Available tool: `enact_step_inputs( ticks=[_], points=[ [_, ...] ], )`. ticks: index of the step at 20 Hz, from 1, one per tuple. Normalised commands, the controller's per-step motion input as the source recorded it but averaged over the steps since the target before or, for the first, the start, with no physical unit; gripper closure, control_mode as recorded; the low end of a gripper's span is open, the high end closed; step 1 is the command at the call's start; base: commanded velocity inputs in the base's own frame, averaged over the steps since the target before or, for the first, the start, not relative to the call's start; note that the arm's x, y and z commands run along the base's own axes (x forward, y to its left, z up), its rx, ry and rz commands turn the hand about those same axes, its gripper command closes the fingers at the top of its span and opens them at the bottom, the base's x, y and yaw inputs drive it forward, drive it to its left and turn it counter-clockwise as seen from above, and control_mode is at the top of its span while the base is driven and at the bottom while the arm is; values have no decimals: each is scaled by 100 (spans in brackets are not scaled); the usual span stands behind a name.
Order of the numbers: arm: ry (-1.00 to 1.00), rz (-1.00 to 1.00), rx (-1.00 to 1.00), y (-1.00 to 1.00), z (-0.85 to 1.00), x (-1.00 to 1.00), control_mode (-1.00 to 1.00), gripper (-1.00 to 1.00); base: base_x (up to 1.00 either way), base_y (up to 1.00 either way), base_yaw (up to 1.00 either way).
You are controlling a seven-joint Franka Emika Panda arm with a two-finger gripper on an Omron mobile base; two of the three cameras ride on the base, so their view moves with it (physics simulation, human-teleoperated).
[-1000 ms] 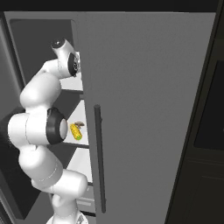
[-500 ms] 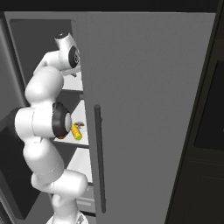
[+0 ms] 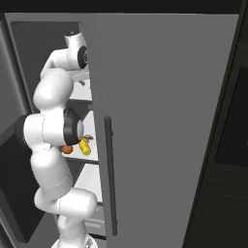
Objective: Take the lemon wedge and mushroom from the highest rack and move them to the second highest rack where the corn and tangerine are located, to maximize freezer space. Close the freezer door after rearranging.
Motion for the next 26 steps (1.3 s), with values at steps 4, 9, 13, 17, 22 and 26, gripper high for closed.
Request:
enact_step_inputs(
  ticks=[4, 9, 13, 17, 22, 26],
  points=[
    [2, -11, 0, 0, -49, -11, -100, -100, 0, 0, 0],
    [0, -22, 0, 1, -36, -1, -100, -100, 0, 0, 0],
    [0, -27, 1, 1, -26, -3, -100, -100, 0, 0, 0],
    [-5, -27, 0, 9, -4, -9, -100, -100, 0, 0, 0],
    [-5, -26, 0, 1, -1, 0, -100, -100, 0, 0, 0],
    [-2, -23, 7, 0, 0, 0, -100, -100, 0, 0, 0]
  ],
)
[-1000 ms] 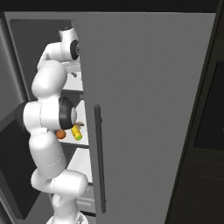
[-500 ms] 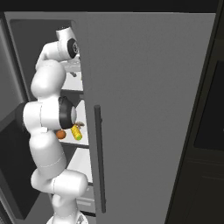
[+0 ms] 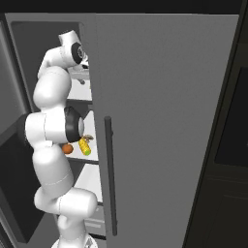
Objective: Take the lemon wedge and mushroom from the highest rack and move them to the second highest rack where the corn and tangerine are located, to maximize freezer space. Close the freezer door after rearranging.
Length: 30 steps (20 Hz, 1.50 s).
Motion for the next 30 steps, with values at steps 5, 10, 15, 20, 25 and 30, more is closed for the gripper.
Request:
enact_step_inputs(
  ticks=[5, 10, 15, 20, 25, 30],
  points=[
    [-6, -18, 19, 0, 1, -6, -100, -100, 0, 0, 0],
    [-13, -13, 8, -2, 0, 0, -100, -100, 0, 0, 0],
    [-2, -14, 0, -15, -9, 0, -100, -100, 0, 0, 0],
    [0, -14, 0, -10, -13, 2, -100, -100, 0, 0, 0],
    [0, -6, 2, 0, -12, 25, -100, -100, 0, 0, 0],
    [0, -4, 8, 0, -22, 1, -100, -100, 0, 0, 0]
  ],
)
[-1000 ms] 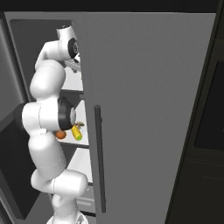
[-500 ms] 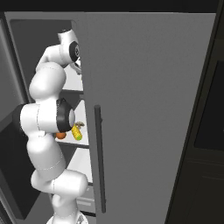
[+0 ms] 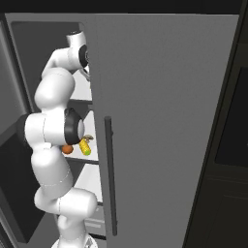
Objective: Take the lemon wedge and mushroom from the highest rack and move them to the second highest rack where the corn and tangerine are located, to maximize freezer space. Close the freezer door after rearranging.
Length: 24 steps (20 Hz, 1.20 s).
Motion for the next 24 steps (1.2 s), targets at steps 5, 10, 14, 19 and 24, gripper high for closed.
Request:
enact_step_inputs(
  ticks=[5, 10, 14, 19, 24],
  points=[
    [0, -3, 6, 0, -29, -21, -100, -100, 0, 0, 0],
    [0, -4, 3, 0, -32, -60, -100, -100, 0, 0, 0],
    [0, -3, 2, 4, -22, -26, -100, -100, 0, 0, 0],
    [0, 0, 0, 2, -23, 8, -100, -100, 0, 0, 0],
    [0, 0, 0, 25, -44, 4, -100, 100, 0, 0, 0]
  ],
)
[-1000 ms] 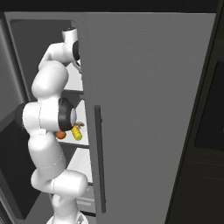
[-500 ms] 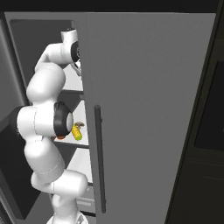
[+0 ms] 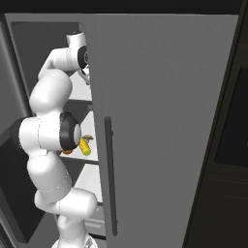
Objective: Take the lemon wedge and mushroom from the highest rack and move them to the second highest rack where the corn and tangerine are located, to maximize freezer space. Close the freezer door after rearranging.
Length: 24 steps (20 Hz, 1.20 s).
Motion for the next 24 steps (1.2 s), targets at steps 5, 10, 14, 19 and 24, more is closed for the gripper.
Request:
enact_step_inputs(
  ticks=[5, 10, 14, 19, 24],
  points=[
    [0, 0, 0, 33, -40, 0, -100, 100, 0, 0, 0],
    [0, 0, 0, 48, -20, -26, -100, 100, 0, 0, 0],
    [-6, 0, 0, 53, -4, -63, -100, 100, 0, 0, 0],
    [-15, 0, 0, 14, 0, -98, -100, 100, 0, 0, 0],
    [-8, 0, 5, -25, -15, -100, -100, 100, 0, 0, 0]
  ],
)
